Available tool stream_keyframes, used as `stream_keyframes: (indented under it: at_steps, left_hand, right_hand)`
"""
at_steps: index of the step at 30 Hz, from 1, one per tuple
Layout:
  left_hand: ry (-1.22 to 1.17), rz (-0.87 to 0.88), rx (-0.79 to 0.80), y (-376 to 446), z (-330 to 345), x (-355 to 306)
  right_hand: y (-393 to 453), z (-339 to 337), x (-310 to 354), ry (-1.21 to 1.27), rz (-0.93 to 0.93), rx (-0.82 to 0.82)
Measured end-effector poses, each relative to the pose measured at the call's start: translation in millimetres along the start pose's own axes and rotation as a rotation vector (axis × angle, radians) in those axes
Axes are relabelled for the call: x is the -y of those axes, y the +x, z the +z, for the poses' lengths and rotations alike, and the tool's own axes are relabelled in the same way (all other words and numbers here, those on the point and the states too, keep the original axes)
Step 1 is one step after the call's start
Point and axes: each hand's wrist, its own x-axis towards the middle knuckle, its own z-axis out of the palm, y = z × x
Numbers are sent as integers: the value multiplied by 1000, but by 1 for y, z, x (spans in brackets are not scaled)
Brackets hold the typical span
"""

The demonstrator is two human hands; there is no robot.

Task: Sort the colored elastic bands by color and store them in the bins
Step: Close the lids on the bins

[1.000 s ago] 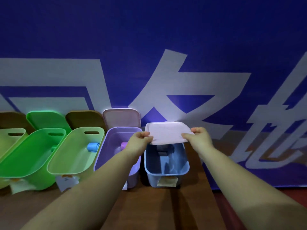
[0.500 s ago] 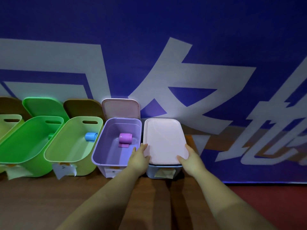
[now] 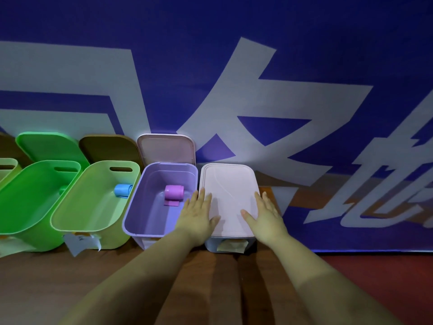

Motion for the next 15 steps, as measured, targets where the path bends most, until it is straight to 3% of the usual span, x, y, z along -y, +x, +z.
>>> stream_keyframes:
  at_steps: [4, 15]
  left_hand:
    - [16, -34, 140, 8, 15, -4]
    - [160, 28, 58, 2, 31, -2]
  right_hand:
    - [3, 8, 2, -97, -28, 78]
    - [1, 16, -8, -224, -56, 103]
